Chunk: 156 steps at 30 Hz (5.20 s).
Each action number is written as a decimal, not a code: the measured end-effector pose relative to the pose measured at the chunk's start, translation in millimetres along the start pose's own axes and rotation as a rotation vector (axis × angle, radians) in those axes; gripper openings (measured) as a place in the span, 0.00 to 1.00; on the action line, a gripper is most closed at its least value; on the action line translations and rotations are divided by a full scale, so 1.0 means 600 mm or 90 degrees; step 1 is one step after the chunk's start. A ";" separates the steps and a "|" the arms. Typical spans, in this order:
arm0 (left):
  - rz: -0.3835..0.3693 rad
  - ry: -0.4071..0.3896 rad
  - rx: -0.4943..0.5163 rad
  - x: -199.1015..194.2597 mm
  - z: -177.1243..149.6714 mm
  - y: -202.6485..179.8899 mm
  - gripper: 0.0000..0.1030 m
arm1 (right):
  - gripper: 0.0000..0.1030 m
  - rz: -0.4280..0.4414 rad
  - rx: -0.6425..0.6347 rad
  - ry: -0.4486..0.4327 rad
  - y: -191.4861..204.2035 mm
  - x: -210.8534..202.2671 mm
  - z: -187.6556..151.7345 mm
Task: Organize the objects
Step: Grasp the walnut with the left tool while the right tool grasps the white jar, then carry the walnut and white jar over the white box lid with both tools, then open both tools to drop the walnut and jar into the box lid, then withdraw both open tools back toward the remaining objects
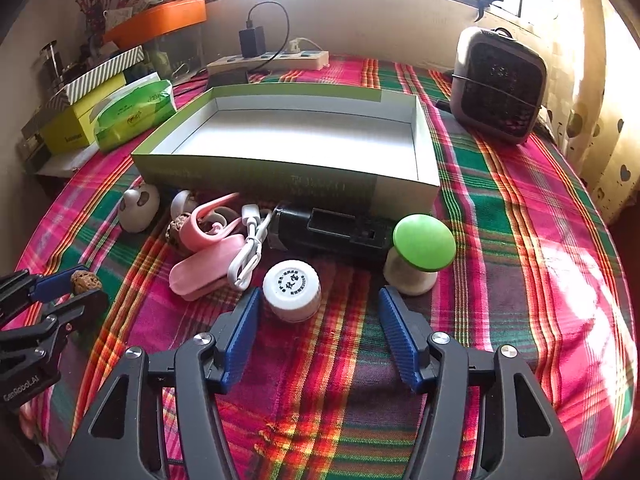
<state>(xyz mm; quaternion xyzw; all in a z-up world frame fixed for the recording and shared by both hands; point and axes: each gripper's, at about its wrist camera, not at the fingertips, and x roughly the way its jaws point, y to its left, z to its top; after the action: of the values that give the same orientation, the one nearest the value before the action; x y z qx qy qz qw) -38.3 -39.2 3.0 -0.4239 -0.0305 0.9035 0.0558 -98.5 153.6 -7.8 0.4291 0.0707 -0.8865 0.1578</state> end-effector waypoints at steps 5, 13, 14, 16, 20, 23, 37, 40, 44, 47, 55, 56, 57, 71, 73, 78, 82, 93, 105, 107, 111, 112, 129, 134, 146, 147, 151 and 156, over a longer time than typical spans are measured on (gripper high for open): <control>-0.001 0.001 0.000 0.000 0.001 0.000 0.27 | 0.50 0.003 0.001 -0.002 -0.002 0.000 0.001; -0.007 0.003 -0.003 0.001 0.001 -0.001 0.26 | 0.34 0.009 0.000 -0.006 -0.003 -0.001 0.003; -0.006 0.003 -0.004 0.002 0.001 -0.001 0.26 | 0.34 0.009 0.000 -0.006 -0.002 -0.001 0.003; -0.007 0.003 -0.003 0.002 0.001 0.000 0.26 | 0.30 0.010 0.000 -0.007 -0.002 -0.001 0.003; -0.008 0.004 -0.002 0.002 0.002 0.000 0.26 | 0.28 0.013 0.000 -0.008 -0.002 -0.002 0.002; -0.008 0.003 -0.002 0.002 0.004 -0.001 0.26 | 0.28 0.017 0.001 -0.010 -0.003 -0.002 0.002; -0.028 -0.013 0.008 -0.010 0.043 -0.012 0.26 | 0.28 0.026 0.007 -0.027 -0.008 -0.025 0.012; -0.030 -0.024 0.014 -0.013 0.060 -0.014 0.26 | 0.28 0.035 0.013 -0.033 -0.012 -0.033 0.022; -0.037 -0.029 0.019 -0.010 0.085 -0.015 0.26 | 0.28 0.030 0.008 -0.041 -0.013 -0.041 0.038; -0.042 -0.030 0.025 -0.006 0.105 -0.017 0.26 | 0.28 0.032 0.007 -0.042 -0.014 -0.042 0.054; -0.052 -0.033 0.027 0.023 0.167 -0.018 0.26 | 0.28 0.039 0.016 -0.050 -0.022 -0.035 0.106; -0.053 -0.034 0.029 0.027 0.174 -0.017 0.26 | 0.28 0.038 0.015 -0.051 -0.022 -0.032 0.112; -0.052 -0.033 0.030 0.032 0.181 -0.017 0.26 | 0.28 0.037 0.016 -0.051 -0.023 -0.029 0.119; -0.045 0.002 0.034 0.120 0.267 -0.007 0.26 | 0.28 0.040 0.024 -0.013 -0.033 0.049 0.209; -0.042 0.005 0.041 0.133 0.276 -0.007 0.26 | 0.28 0.037 0.026 -0.005 -0.036 0.063 0.218; -0.035 0.022 0.042 0.169 0.301 -0.004 0.26 | 0.28 0.029 0.024 0.018 -0.040 0.099 0.234; -0.037 0.037 0.044 0.196 0.312 -0.005 0.26 | 0.28 0.028 0.028 0.032 -0.043 0.121 0.243; -0.037 0.059 0.030 0.231 0.320 0.004 0.26 | 0.28 0.012 0.025 0.046 -0.042 0.146 0.252; -0.016 0.053 0.027 0.240 0.322 0.010 0.26 | 0.28 0.008 0.040 0.059 -0.046 0.162 0.250; -0.016 0.053 0.029 0.240 0.322 0.010 0.26 | 0.28 0.008 0.043 0.060 -0.048 0.164 0.249; -0.009 0.053 0.035 0.242 0.323 0.008 0.26 | 0.28 0.005 0.045 0.061 -0.050 0.169 0.248; -0.009 0.053 0.033 0.242 0.323 0.008 0.26 | 0.28 0.004 0.046 0.060 -0.051 0.169 0.248; -0.013 0.051 0.020 0.235 0.321 0.011 0.32 | 0.52 0.006 0.051 0.039 -0.049 0.163 0.245; -0.014 0.047 0.012 0.228 0.318 0.013 0.35 | 0.52 0.004 0.061 0.035 -0.052 0.158 0.242; -0.006 0.016 0.007 0.181 0.304 0.014 0.36 | 0.53 0.007 0.068 0.019 -0.050 0.125 0.224; -0.006 0.014 0.006 0.177 0.302 0.015 0.36 | 0.53 0.008 0.068 0.018 -0.049 0.121 0.222; -0.009 0.011 0.003 0.163 0.291 0.016 0.36 | 0.53 0.008 0.068 0.010 -0.047 0.105 0.214; -0.007 -0.006 -0.005 0.137 0.276 0.019 0.36 | 0.53 0.013 0.076 -0.004 -0.047 0.081 0.200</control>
<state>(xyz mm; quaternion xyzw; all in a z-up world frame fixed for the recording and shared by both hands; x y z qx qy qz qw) -218.6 -41.5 44.6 -0.4194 -0.0368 0.9051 0.0591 -225.0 138.3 28.4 0.4360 0.0129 -0.8888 0.1409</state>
